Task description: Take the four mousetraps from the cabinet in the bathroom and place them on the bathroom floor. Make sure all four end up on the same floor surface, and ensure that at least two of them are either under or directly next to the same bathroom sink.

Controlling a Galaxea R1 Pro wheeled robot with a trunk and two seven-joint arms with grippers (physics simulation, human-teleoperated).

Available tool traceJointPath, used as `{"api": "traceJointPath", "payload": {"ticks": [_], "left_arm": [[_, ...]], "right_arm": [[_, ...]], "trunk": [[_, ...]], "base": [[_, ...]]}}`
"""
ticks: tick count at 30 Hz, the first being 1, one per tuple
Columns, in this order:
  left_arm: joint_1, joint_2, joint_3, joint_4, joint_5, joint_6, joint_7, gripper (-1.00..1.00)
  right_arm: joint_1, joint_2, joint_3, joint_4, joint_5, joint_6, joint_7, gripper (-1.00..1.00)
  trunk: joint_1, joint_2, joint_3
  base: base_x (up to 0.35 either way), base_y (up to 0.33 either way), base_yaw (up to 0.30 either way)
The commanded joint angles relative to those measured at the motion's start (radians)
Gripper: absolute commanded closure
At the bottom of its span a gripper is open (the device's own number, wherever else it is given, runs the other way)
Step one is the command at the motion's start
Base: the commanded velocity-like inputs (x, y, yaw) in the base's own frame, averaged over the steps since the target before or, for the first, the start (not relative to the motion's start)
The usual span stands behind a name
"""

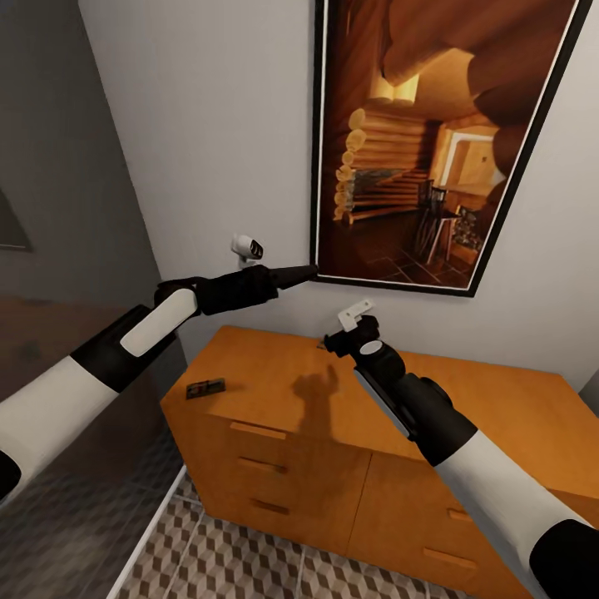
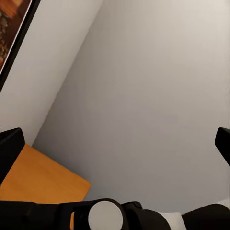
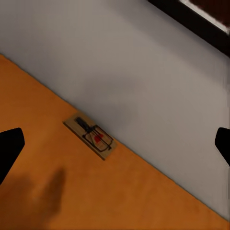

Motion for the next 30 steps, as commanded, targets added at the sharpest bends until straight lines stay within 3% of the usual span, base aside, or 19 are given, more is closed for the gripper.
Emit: {"api": "traceJointPath", "payload": {"ticks": [1,14,21,26,27,28,30], "left_arm": [[-0.002,0.001,-0.003,-0.001,0.011,0.007,0.0,-1.0],[-0.002,0.003,-0.003,-0.01,0.011,0.007,-0.025,-1.0],[-0.002,0.012,-0.003,0.0,0.01,0.006,-0.123,-1.0],[-0.002,0.025,-0.003,0.016,0.011,0.006,-0.228,-1.0],[-0.002,0.03,-0.003,0.02,0.012,0.007,-0.26,-1.0],[-0.002,0.03,-0.003,0.02,0.012,0.007,-0.26,-1.0],[-0.002,0.034,-0.003,0.025,0.013,0.008,-0.306,-1.0]], "right_arm": [[-0.001,-0.001,0.004,-0.003,-0.01,0.003,-0.01,-1.0],[-0.001,-0.004,0.007,-0.011,-0.008,-0.006,0.0,-1.0],[-0.001,-0.003,0.012,-0.011,-0.008,-0.006,0.03,-1.0],[-0.001,-0.005,0.022,-0.01,-0.009,-0.007,0.123,-1.0],[-0.001,-0.005,0.024,-0.01,-0.008,-0.008,0.171,-1.0],[-0.001,-0.005,0.024,-0.01,-0.008,-0.008,0.171,-1.0],[-0.001,-0.008,0.025,-0.01,-0.007,-0.008,0.253,-1.0]], "trunk": [[0.0,-0.001,-0.001],[0.0,-0.001,-0.001],[0.0,-0.001,-0.001],[0.0,-0.001,-0.001],[0.0,-0.001,-0.001],[0.0,-0.001,-0.001],[0.0,-0.001,-0.001]], "base": [[0.048,-0.04,0.0],[0.014,-0.012,0.0],[0.001,-0.001,0.0],[0.0,0.0,0.0],[0.0,0.0,0.0],[0.0,0.0,0.0],[0.0,0.0,0.0]]}}
